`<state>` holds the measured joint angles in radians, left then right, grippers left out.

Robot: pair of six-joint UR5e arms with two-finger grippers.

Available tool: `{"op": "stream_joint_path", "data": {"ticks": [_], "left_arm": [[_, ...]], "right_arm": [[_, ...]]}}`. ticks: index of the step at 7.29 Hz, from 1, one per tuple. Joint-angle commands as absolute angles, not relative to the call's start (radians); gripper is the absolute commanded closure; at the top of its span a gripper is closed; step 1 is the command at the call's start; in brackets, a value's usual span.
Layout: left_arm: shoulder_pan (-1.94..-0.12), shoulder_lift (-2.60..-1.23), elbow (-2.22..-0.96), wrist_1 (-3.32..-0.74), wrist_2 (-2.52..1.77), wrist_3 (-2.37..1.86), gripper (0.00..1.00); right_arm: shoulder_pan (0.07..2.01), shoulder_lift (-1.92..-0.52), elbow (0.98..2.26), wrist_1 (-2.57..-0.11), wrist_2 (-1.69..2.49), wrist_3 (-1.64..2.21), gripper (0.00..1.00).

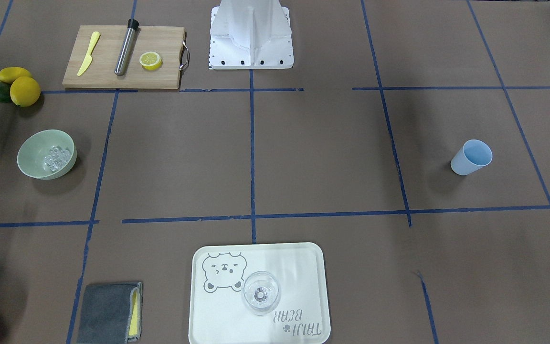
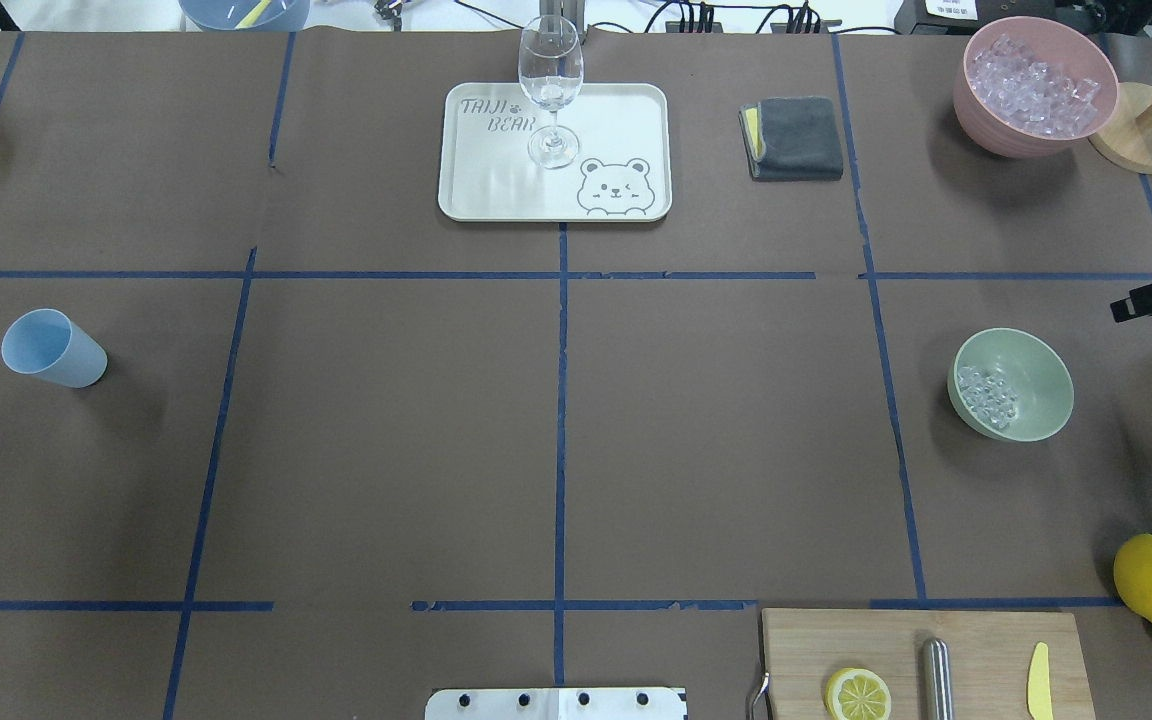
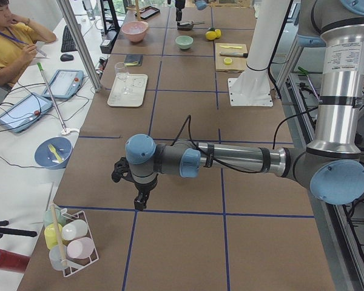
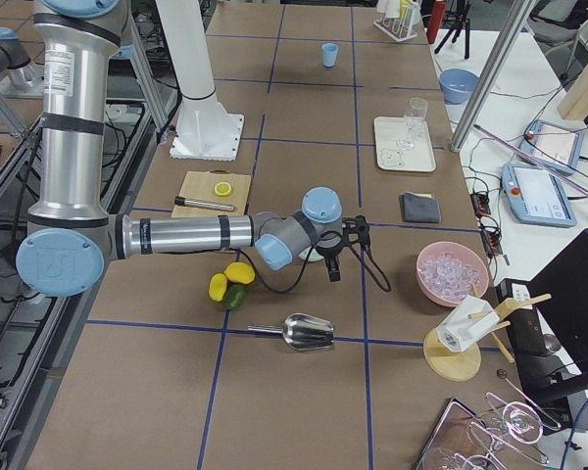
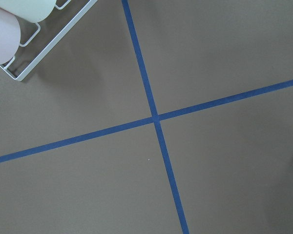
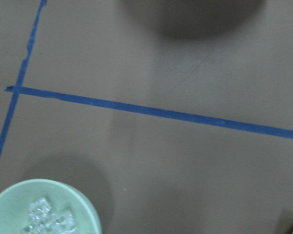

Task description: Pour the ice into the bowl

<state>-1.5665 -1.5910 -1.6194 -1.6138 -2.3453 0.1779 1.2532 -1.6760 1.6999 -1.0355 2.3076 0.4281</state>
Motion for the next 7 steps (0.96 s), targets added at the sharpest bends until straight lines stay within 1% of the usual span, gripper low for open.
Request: {"op": "stream_joint_path", "data": {"ticks": [1,2,4,7], "left_arm": [[-1.566,-1.586,-1.614,-1.612,-2.341,0.178,0.00],[-1.568,-1.583,-1.620,-1.612,-2.344,0.178,0.00],[-1.568,-1.582,-1.621,-1.609,-2.344,0.178,0.00],[-1.568,-1.582,-1.641,-1.609,-2.341,0.178,0.00]], "right_arm": [[1.462,-1.642,1.718,-1.423,2.313,0.034,0.00],[1.555,-1.597,1.723,-1.563,2.300,-0.007,0.00],[1.592,-1.691,1.713,-1.579,2.298,-0.025,0.00],[1.591,-1.709,1.691,-1.574,2.309,-0.011,0.00]]}}
